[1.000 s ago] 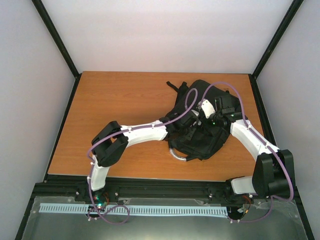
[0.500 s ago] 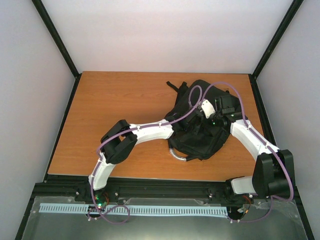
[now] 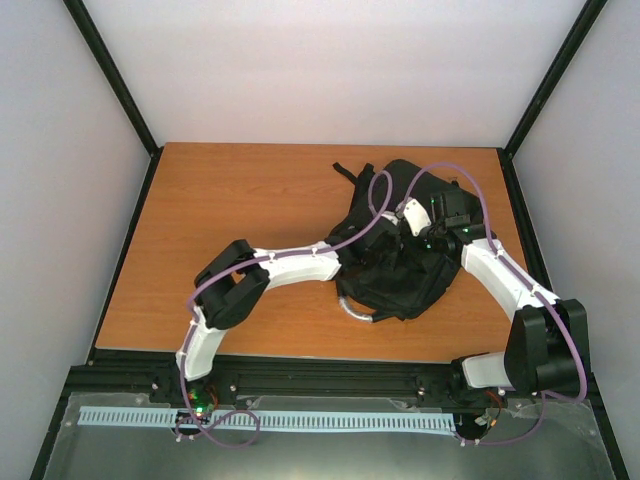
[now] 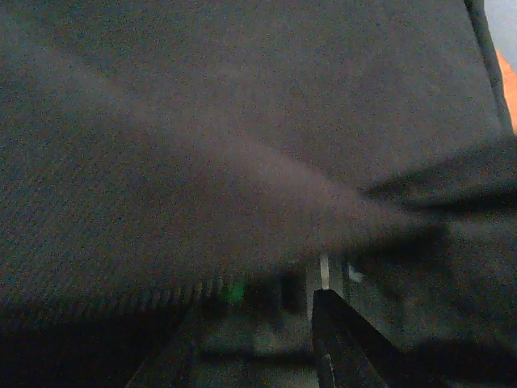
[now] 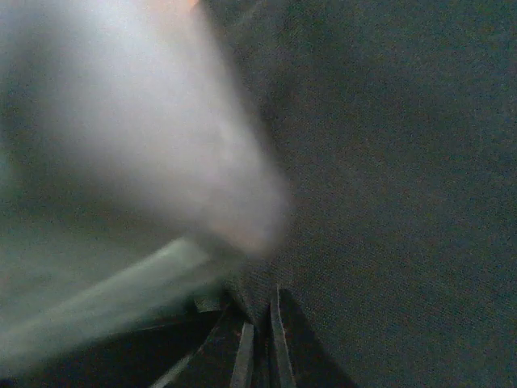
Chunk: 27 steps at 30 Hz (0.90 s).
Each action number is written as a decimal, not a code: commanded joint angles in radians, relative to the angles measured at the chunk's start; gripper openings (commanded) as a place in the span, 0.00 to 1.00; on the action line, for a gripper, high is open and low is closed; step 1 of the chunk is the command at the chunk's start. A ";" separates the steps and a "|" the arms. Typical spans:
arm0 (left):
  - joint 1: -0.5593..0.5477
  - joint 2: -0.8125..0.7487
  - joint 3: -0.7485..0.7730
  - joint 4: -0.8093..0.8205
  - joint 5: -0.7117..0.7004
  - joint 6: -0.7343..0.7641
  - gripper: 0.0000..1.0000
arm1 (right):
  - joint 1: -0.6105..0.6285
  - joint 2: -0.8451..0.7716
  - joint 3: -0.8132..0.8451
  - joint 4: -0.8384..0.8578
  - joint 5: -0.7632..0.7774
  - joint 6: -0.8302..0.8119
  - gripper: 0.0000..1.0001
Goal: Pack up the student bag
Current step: Place the stationery in the student bag.
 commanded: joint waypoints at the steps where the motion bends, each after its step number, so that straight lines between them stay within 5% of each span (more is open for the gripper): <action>1: 0.004 -0.149 -0.084 0.009 0.061 -0.087 0.44 | -0.008 -0.008 0.031 -0.022 -0.043 -0.006 0.03; 6: -0.002 -0.306 -0.242 -0.020 0.124 -0.100 0.57 | -0.032 -0.029 0.028 -0.021 -0.071 -0.002 0.06; 11: -0.009 -0.441 -0.343 -0.122 0.092 -0.032 0.62 | -0.056 -0.025 0.049 -0.050 -0.142 0.002 0.36; 14: 0.000 -0.516 -0.387 -0.169 0.011 0.012 0.69 | -0.082 -0.046 0.077 -0.084 -0.208 0.017 0.40; 18: 0.049 -0.568 -0.405 -0.223 -0.020 0.022 0.78 | -0.111 -0.080 0.097 -0.080 -0.110 0.031 0.42; 27: 0.250 -0.469 -0.401 -0.164 0.333 0.032 0.88 | -0.227 -0.036 0.136 -0.185 -0.067 -0.075 0.52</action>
